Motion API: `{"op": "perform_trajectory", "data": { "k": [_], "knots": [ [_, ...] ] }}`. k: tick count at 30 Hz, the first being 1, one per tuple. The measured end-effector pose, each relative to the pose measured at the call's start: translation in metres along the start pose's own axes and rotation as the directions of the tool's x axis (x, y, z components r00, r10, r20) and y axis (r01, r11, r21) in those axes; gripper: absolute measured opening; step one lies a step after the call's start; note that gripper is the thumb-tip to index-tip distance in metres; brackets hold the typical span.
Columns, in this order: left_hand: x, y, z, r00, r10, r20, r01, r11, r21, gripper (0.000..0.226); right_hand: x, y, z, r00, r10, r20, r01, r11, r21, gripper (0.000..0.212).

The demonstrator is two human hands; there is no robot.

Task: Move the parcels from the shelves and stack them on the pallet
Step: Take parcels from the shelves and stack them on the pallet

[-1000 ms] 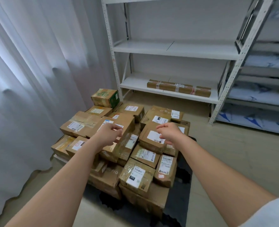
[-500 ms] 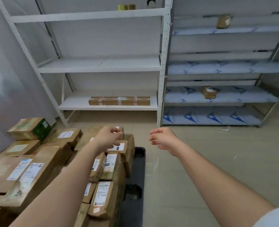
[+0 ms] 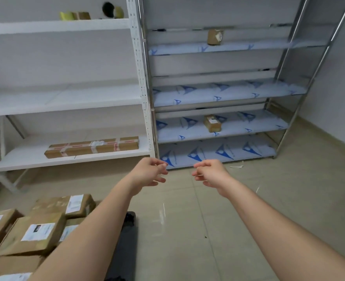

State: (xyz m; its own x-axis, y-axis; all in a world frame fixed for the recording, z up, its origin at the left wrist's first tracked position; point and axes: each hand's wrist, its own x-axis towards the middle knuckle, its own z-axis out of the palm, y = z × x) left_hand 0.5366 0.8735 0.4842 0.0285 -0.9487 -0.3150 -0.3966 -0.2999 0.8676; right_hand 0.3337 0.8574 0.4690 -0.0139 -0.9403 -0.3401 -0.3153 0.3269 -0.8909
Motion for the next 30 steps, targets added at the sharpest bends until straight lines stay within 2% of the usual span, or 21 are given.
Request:
{"op": "perform_trajectory", "data": {
  "k": [9, 14, 19, 24, 30],
  "knots": [
    [0.182, 0.074, -0.02, 0.998, 0.057, -0.031, -0.058, 0.998, -0.015, 0.016, 0.163, -0.064, -0.048, 0.997, -0.032, -0.065, 0.033, 0.999, 0.009, 0.023],
    [0.271, 0.138, -0.025, 0.993, 0.122, -0.007, -0.122, 0.993, -0.009, 0.016, 0.246, -0.119, -0.084, 0.991, -0.08, -0.111, 0.084, 0.996, 0.037, 0.022],
    [0.351, 0.19, -0.009, 0.984, 0.179, 0.022, -0.179, 0.984, 0.003, 0.016, 0.327, -0.145, -0.121, 0.985, -0.071, -0.155, 0.085, 0.993, 0.08, 0.022],
    [0.44, 0.222, 0.014, 0.984, 0.175, 0.024, -0.175, 0.985, 0.003, 0.013, 0.419, -0.154, -0.149, 0.988, -0.072, -0.135, 0.082, 0.994, 0.067, 0.023],
    [0.558, 0.265, 0.045, 0.991, 0.134, -0.024, -0.135, 0.991, -0.025, 0.02, 0.543, -0.179, -0.198, 0.993, -0.086, -0.085, 0.091, 0.994, 0.054, 0.022]
  ]
}}
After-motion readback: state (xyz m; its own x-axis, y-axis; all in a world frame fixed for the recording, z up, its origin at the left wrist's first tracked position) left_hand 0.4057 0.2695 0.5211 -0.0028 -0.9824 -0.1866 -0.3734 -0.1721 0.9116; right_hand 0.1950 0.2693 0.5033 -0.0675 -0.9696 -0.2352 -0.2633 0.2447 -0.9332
